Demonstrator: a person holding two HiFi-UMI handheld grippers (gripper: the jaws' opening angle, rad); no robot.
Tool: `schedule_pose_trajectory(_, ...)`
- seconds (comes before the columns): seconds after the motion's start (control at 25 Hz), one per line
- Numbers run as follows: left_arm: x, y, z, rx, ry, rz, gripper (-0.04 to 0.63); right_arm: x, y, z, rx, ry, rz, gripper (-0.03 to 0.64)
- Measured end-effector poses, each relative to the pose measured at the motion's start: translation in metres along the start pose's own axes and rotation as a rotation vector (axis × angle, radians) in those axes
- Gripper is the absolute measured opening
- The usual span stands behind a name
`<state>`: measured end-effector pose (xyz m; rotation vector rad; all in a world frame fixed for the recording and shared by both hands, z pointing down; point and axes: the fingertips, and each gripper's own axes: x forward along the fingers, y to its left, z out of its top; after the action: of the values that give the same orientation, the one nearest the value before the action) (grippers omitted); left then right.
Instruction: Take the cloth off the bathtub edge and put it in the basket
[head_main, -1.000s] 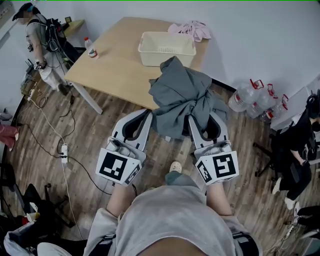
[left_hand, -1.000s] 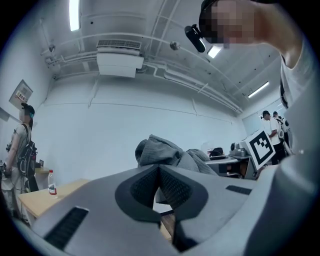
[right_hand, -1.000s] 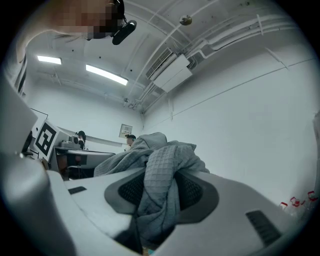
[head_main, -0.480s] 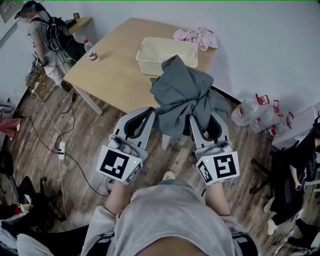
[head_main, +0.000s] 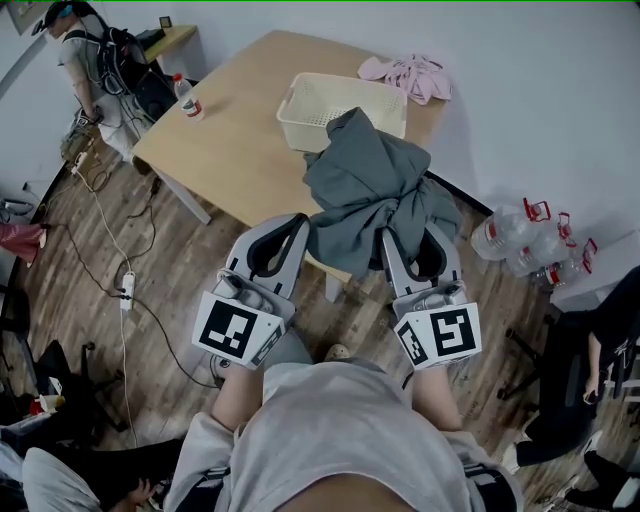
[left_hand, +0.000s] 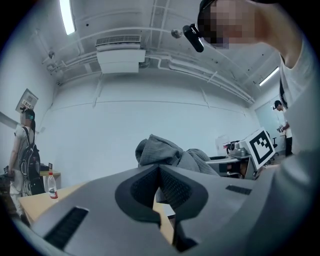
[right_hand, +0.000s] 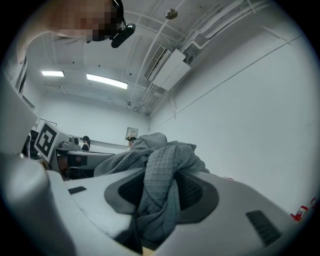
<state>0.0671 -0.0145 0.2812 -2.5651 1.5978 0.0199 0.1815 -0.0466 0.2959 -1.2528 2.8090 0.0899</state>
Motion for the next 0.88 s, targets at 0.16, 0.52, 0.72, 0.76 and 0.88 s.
schedule_pose_trajectory(0.16,0.011,0.015,-0.001,-0.005,-0.001,-0.008,-0.005,0.017,-0.003,0.000,-0.002,0.005,-0.006,0.158)
schedule_pose_trajectory(0.52,0.037,0.071,-0.009,-0.014,-0.004,-0.069,-0.003,0.071,-0.006,-0.001,-0.009,0.005,-0.079,0.159)
schedule_pose_trajectory(0.72,0.056,0.109,-0.014,-0.019,-0.002,-0.119,-0.005,0.106,-0.007,-0.008,0.001,0.019,-0.135,0.158)
schedule_pose_trajectory(0.76,0.060,0.116,-0.016,-0.019,-0.001,-0.129,-0.005,0.113,-0.006,-0.009,0.002,0.022,-0.146,0.158)
schedule_pose_trajectory(0.88,0.069,0.138,-0.019,-0.017,0.002,-0.157,-0.004,0.132,-0.004,-0.013,-0.001,0.030,-0.174,0.158)
